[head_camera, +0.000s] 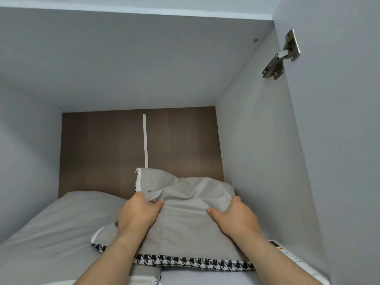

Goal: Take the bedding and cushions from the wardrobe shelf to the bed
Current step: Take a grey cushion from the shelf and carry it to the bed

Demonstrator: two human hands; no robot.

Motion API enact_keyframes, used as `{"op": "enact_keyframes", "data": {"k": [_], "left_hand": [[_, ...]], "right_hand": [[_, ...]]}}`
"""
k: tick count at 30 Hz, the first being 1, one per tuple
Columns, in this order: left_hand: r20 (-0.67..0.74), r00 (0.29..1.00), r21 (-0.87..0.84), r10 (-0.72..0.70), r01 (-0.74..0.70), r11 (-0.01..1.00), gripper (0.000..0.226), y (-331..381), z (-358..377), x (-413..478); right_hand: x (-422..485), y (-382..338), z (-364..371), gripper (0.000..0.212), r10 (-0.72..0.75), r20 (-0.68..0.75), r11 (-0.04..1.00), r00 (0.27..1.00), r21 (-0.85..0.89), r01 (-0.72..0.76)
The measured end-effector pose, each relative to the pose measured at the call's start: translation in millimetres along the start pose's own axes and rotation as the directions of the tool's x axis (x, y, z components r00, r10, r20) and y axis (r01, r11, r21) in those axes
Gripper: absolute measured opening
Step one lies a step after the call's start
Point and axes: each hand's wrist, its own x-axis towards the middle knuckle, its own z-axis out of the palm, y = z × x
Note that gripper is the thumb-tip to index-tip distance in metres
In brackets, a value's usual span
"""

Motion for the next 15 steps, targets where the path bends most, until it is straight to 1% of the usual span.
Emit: {"op": "enact_keyframes", "data": {"k": [2, 4, 9, 11, 15], "left_hand": [[-0.055, 0.998, -0.088, 0.011, -0.016, 0.996, 0.044, 8.9, -15.5, -1.7], [-0.101, 0.995, -0.135, 0.021, -0.035, 0.99, 0.043, 15.2, -30.0, -4.9], [-0.19, 0.982, -0.221, -0.02, -0.023, 0.975, 0.043, 10.3, -56.4, -25.4], [-0.224, 0.974, -0.265, -0.022, -0.039, 0.964, 0.041, 5.0, -65.0, -37.6], [-0.249, 0.968, -0.257, -0.014, -0.052, 0.965, 0.042, -3.7, -90.1, -67.1]], "right_hand": [[-1.4, -4.2, -14.2, 0.077, -0.019, -0.037, 0.999, 0.999, 0.032, 0.02], [-4.1, -9.8, -30.5, 0.078, -0.043, -0.061, 0.997, 0.997, 0.055, 0.046], [-20.5, -18.3, -59.1, 0.066, -0.131, -0.065, 0.988, 0.989, 0.074, 0.135], [-32.4, -19.8, -64.8, 0.061, -0.159, -0.063, 0.983, 0.985, 0.083, 0.164], [-67.6, -19.3, -69.6, 0.06, -0.15, -0.053, 0.978, 0.987, 0.14, 0.156]]}}
